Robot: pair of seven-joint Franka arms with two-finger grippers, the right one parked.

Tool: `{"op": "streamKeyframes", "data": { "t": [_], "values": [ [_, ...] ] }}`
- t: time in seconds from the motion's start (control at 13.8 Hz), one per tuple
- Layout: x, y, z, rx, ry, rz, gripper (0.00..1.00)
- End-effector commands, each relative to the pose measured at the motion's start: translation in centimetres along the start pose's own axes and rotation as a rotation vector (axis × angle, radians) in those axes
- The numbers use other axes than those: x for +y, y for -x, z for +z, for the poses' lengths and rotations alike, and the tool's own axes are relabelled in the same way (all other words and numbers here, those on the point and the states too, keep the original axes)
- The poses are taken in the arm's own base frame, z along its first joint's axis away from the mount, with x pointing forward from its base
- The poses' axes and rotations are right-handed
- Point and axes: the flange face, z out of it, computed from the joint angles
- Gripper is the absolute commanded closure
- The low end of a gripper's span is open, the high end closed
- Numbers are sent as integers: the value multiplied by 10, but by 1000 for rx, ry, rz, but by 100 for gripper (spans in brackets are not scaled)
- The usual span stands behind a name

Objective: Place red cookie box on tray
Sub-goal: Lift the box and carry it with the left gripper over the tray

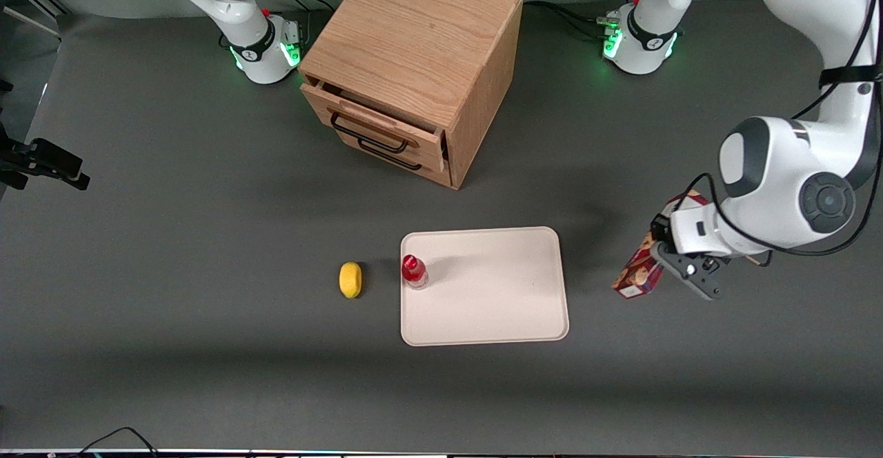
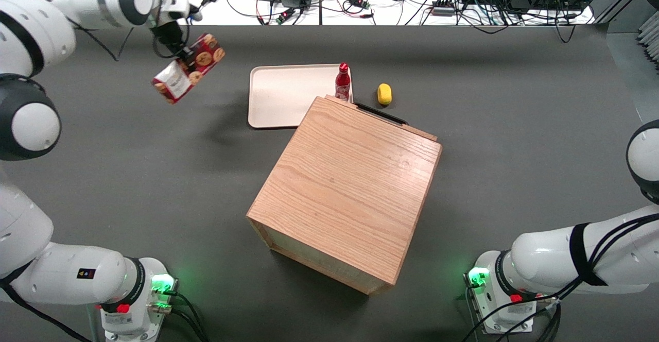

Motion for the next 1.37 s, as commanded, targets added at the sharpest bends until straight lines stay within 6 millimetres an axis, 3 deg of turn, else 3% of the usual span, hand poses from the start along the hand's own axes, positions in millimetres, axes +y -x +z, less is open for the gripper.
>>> {"op": "streamKeyframes", "data": {
  "t": [0.0,0.14,0.36,0.51,0.65,1.01,1.3],
  "values": [
    [39,-51,0,8,20,-247,100],
    [65,-80,20,9,28,-379,100],
    [85,-103,74,5,1,-508,100],
    [91,-112,104,54,-80,-561,100],
    [99,-107,131,55,-105,-572,100],
    [95,-104,162,45,-89,-620,100],
    [93,-102,173,38,-88,-621,100]
  ]
}}
